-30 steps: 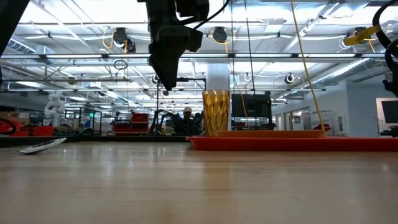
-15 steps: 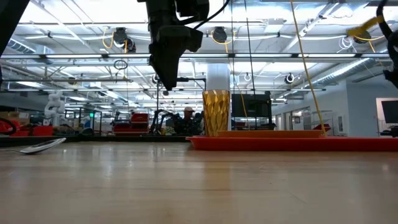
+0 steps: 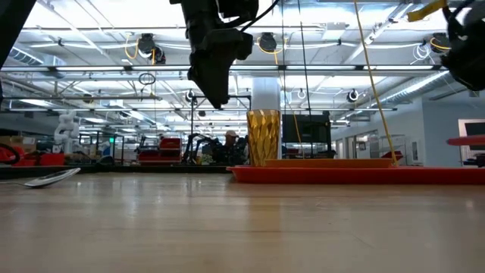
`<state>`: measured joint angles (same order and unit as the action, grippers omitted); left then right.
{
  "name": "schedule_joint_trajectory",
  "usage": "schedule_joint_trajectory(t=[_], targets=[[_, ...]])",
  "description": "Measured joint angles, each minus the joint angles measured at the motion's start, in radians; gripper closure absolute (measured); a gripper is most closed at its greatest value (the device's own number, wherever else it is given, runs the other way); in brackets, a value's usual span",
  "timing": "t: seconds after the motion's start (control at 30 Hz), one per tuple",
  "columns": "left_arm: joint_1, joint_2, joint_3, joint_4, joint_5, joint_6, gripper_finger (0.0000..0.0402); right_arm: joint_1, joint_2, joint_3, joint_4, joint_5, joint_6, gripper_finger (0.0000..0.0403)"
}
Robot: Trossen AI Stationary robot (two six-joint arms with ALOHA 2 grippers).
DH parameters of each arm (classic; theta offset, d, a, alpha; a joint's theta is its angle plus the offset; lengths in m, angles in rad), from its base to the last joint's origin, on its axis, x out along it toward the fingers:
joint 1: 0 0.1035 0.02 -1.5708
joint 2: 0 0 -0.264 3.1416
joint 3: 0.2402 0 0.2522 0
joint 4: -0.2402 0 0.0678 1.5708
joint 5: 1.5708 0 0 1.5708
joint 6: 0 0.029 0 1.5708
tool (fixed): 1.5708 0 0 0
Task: Pick and place plate/cup/fork/spoon on tray
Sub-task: Put the pink fork on the red tray to the right side of the orange plate
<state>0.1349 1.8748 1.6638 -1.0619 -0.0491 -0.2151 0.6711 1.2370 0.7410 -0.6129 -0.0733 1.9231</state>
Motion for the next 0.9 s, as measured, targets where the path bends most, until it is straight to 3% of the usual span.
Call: schedule_joint_trajectory(t=[0.17,0.37,0.5,0.67,0.9], targets=[[0.008,-0.004,0.0,0.016,0.096,-0.067,0.0202,-0.072,-0.044,0.0,-0.006,-0.003,-0.104,0.0377],[0.05,-0.006,0.011,0.074,0.362,-0.252,0.0196,-0.17,-0.075,0.0,-0.008,-0.004,-0.261,0.0377],[0.084,-0.007,0.012,0.15,0.536,-0.47,0.0166,-0.234,-0.087,0.0,-0.008,-0.004,-0.368,0.0377],[0.123,-0.008,0.012,0.197,0.572,-0.658,0.0137,-0.31,-0.11,0.0,0.003,-0.005,-0.52,0.0376],[0.149,-0.008,0.012,0.299,0.607,-0.809,0.0153,-0.427,-0.153,0.001,0.002,-0.004,-0.747,0.0376]])
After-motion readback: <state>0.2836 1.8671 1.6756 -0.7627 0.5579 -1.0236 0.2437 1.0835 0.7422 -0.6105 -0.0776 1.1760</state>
